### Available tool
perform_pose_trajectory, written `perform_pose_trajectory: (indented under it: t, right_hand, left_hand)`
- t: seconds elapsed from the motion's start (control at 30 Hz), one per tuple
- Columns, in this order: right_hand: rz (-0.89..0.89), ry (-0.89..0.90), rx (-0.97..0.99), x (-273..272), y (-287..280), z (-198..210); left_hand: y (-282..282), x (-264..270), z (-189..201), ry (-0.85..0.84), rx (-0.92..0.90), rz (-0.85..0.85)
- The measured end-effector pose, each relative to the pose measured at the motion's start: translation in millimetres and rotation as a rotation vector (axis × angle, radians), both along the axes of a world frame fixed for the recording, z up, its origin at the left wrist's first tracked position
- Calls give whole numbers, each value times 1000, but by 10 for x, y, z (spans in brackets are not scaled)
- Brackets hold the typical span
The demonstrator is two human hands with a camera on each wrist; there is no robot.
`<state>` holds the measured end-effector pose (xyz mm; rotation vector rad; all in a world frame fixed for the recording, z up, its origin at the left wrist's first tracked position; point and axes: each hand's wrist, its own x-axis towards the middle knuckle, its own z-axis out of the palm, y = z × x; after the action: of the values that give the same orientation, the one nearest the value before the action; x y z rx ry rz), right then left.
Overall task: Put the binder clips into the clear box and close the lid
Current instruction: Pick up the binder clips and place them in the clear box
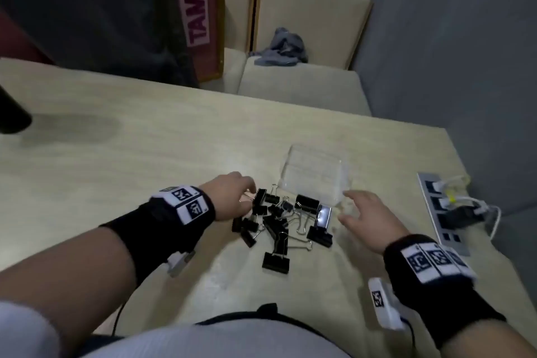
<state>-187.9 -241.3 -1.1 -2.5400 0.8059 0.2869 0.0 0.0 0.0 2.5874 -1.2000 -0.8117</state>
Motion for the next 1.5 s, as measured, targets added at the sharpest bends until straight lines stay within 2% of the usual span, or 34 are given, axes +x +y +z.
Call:
perform_pose_trajectory:
  t: [0.17, 0.37, 0.43, 0.57, 0.7, 0.93, 1.13, 1.27, 1.37, 1.5]
  right_hand:
    - [66, 123, 46, 282, 176, -186]
    - [120, 74, 64, 329, 317, -227]
    - [126, 59, 12, 313, 317, -223]
    - [82, -101, -185, 253, 359, -184]
    - [287, -11, -172, 221, 433, -339]
    - [281, 96, -195, 154, 462, -475]
    - [322, 80, -128, 188, 521, -431]
    - [251, -35, -76, 209, 496, -293]
    - [154, -154, 62, 251, 475, -178]
    - [-32, -336, 223, 392, 452, -32]
  left_hand:
    - [-348, -186, -128, -171, -46, -161]
    - [-510, -241, -212, -230, -19, -276]
    - [-508, -229, -211, -237, -12, -265]
    - [-505, -234, -212, -255, 1, -266]
    - [-547, -302, -249, -310, -92, -240]
    - [-556, -232, -240, -250, -37, -178]
    - [-296, -113, -244, -181, -143, 28]
    - [-148, -39, -269, -182, -166, 77]
    - [-130, -43, -259, -137, -192, 0]
    - [-229, -126, -158, 10, -259, -133]
